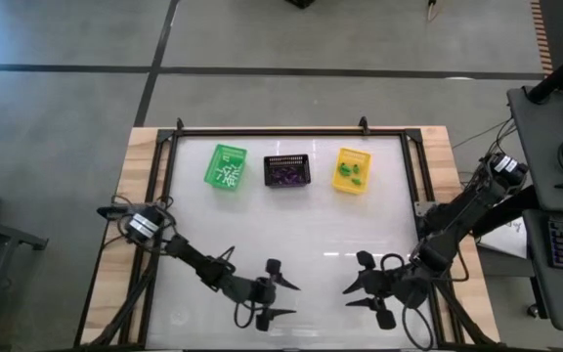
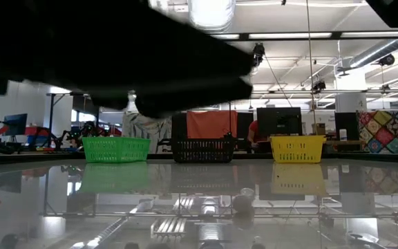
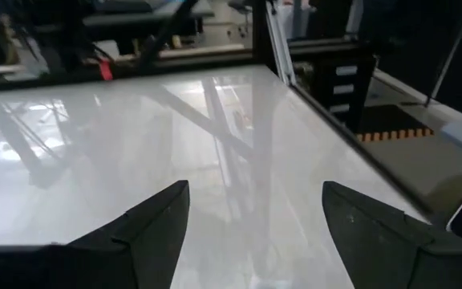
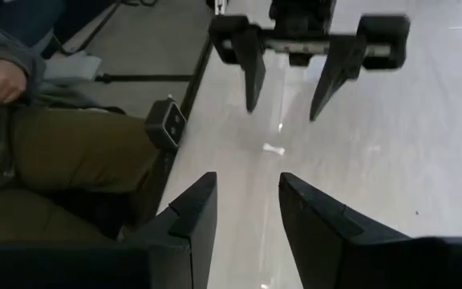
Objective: Sort Halloween decoration
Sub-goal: Put the white bone toy into the green basket
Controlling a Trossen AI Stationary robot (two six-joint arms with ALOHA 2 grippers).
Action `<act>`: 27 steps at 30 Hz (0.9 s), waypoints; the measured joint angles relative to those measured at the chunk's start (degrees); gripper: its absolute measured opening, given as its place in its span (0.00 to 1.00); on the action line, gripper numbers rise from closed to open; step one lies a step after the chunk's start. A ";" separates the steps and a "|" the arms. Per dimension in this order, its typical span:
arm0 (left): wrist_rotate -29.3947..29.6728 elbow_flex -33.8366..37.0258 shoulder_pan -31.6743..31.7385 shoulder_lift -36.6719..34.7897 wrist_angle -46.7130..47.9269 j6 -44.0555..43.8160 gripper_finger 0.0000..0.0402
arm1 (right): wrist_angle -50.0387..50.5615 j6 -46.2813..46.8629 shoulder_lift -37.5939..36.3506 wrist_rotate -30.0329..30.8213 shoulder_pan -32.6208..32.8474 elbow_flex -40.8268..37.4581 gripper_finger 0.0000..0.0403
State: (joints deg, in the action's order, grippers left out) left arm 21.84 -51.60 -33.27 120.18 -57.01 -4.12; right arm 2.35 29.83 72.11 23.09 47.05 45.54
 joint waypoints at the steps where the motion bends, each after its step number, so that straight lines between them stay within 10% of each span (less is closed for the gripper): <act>1: -0.76 -0.33 0.37 0.88 0.00 -0.08 0.67 | 0.17 -0.22 -0.05 0.10 0.17 0.00 0.31; 27: -7.25 -2.75 1.76 8.69 2.12 -0.38 0.59 | 0.37 -0.92 0.16 4.63 0.19 -0.24 0.31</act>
State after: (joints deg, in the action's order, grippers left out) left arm 14.59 -54.35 -31.50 128.88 -54.90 -4.50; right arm 2.72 28.92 72.27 27.71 47.24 45.30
